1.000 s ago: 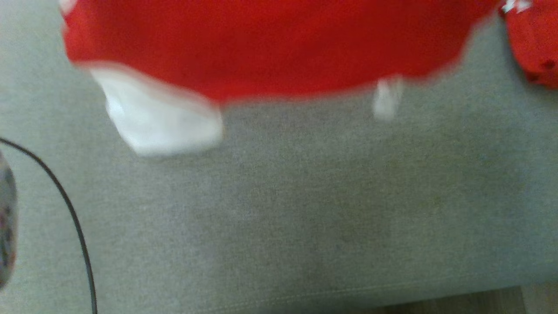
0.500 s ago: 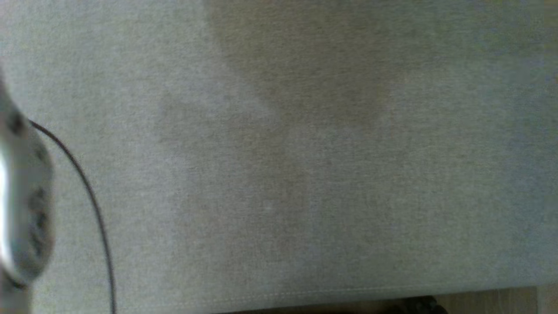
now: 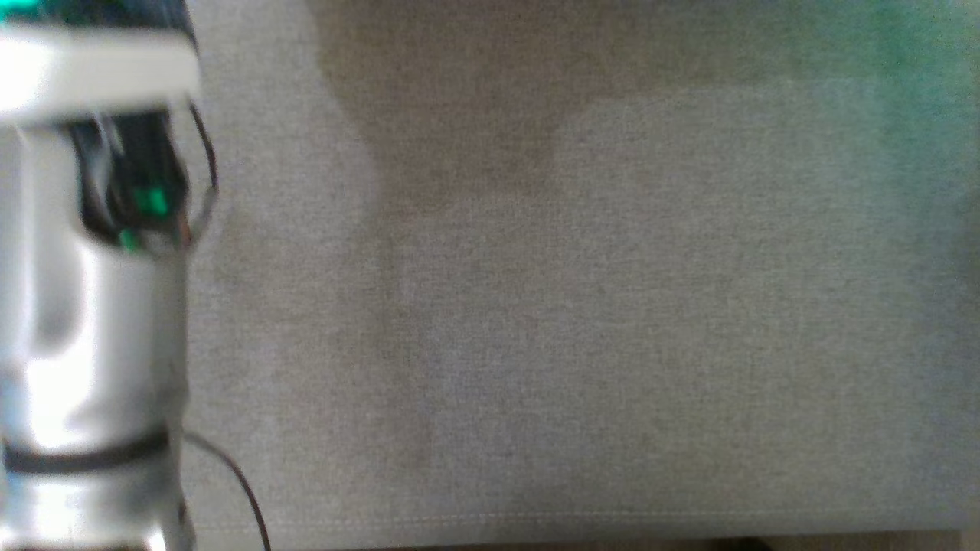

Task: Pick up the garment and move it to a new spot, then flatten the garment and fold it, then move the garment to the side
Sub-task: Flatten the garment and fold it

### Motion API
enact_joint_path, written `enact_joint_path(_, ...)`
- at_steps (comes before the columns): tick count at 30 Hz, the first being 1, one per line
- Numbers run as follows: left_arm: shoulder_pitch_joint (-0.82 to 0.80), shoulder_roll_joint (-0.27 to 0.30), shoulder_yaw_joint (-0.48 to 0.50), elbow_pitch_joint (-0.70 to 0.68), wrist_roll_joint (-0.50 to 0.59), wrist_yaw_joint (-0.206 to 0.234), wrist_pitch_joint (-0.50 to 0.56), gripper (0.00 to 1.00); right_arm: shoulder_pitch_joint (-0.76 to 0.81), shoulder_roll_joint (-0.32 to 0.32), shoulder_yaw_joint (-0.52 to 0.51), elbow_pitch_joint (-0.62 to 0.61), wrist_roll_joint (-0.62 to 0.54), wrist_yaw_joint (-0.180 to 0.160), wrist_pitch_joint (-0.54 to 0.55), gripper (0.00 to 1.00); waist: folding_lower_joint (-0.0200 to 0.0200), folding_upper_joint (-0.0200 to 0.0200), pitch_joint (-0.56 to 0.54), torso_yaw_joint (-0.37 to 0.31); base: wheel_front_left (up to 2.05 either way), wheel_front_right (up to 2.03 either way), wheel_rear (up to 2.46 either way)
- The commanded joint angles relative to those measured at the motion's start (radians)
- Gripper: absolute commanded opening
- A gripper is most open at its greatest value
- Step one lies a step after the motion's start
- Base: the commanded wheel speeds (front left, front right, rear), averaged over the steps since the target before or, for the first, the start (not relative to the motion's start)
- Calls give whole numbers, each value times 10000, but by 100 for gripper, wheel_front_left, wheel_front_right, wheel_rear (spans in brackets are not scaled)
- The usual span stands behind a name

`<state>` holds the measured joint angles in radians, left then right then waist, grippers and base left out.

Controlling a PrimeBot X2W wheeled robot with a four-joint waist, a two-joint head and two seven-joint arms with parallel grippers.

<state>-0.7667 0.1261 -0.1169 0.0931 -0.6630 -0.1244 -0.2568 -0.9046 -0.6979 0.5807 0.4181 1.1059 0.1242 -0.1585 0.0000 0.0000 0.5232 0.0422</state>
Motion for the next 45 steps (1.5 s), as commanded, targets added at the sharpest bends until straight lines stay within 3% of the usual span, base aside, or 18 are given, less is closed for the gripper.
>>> enact_joint_path(1,232,345,367,-439,-22,-62,-48,0,471,-394,8,-306,143,65,-122,0,0,0,-418,-52,0,0,0)
enact_joint_path(12,4825,-222,995,-1563,469,-62,-49,0,4530,-1228,114,-1442,1270,65,-551,0,0,0,-2008,-82,0,0,0)
enact_joint_path(26,7782,-746,1547,-2369,1181,-63,-49,0,8377,-1427,-698,-2739,1027,65,-827,0,0,0,-2664,41,0,0,0)
enact_joint_path(33,7635,-755,1546,-2093,1176,-59,-49,0,8987,-1111,-1422,-3264,863,65,-545,0,0,0,-2578,-33,0,0,0)
enact_joint_path(45,5307,-757,806,-339,1588,-61,-49,0,7886,-280,-2046,-3114,432,65,538,0,0,0,-1864,-21,0,0,0)
